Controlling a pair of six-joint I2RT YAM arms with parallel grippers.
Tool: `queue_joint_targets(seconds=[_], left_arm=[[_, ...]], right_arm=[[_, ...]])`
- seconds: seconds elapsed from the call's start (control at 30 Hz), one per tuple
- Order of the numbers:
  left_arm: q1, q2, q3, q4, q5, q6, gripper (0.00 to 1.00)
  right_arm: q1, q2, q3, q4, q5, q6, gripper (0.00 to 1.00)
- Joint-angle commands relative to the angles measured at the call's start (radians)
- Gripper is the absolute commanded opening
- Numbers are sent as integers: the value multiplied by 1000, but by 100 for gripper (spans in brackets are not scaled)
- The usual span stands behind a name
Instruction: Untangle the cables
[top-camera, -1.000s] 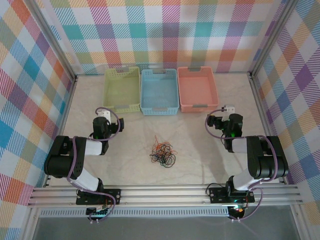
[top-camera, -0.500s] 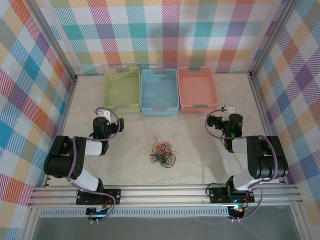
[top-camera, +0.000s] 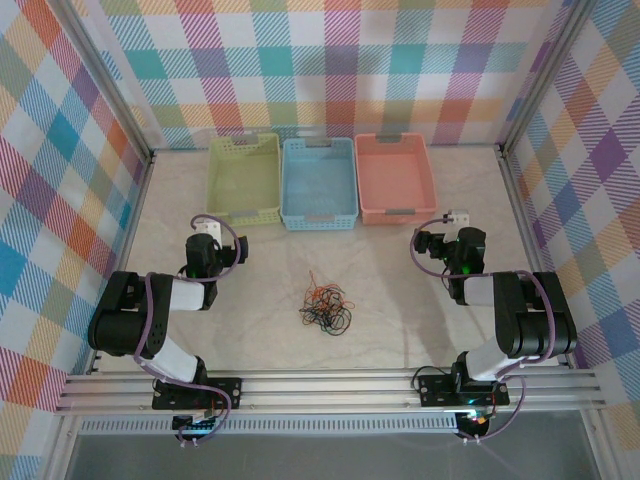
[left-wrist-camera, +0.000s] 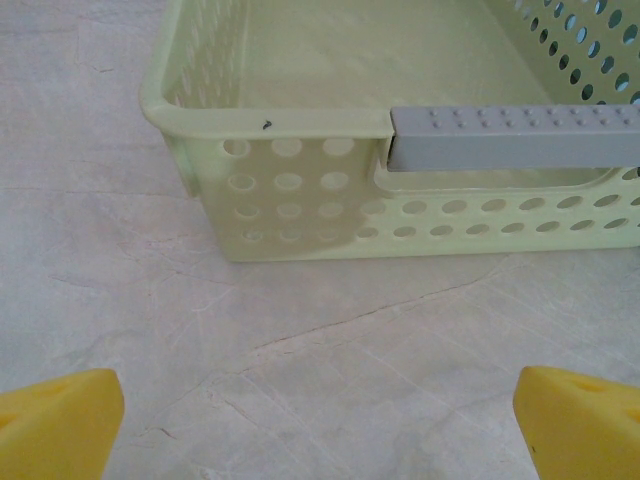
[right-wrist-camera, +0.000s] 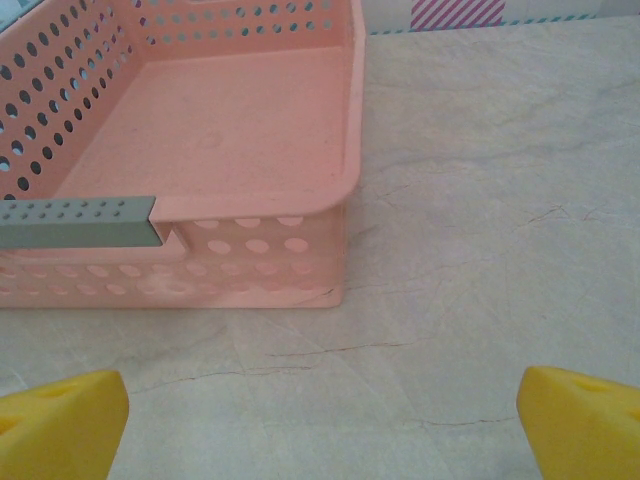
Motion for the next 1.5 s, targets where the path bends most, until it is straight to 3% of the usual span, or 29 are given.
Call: queue_joint_targets(seconds=[0.0, 0.57, 0.7, 0.87, 1.07, 1.2, 1.27, 1.37, 1.47], left_arm=[[-4, -1, 20, 13, 13, 5, 100], [14, -8, 18, 12, 38, -3, 100], [-5, -114, 79, -189, -59, -22, 100], [-21, -320, -1, -150, -96, -40, 100], [-24, -493, 179, -562, -61, -272, 100], [-3, -562, 231, -679, 72, -450, 100], [2, -616, 240, -754, 44, -556, 100], [11, -665, 253, -838, 49, -619, 100], [16, -643, 340, -993, 169, -595, 100]], right_arm=[[0, 3, 7, 12, -20, -5, 100], [2, 3, 6, 13, -22, -6, 100], [6, -77, 24, -81, 31, 6, 100], [11, -266, 59, -288, 97, 64, 100], [10, -479, 56, -397, -7, 171, 100], [10, -599, 40, -416, -97, 241, 100], [10, -633, 44, -428, -142, 262, 100], [9, -654, 54, -452, -128, 352, 100], [10, -644, 73, -470, -221, 395, 100]])
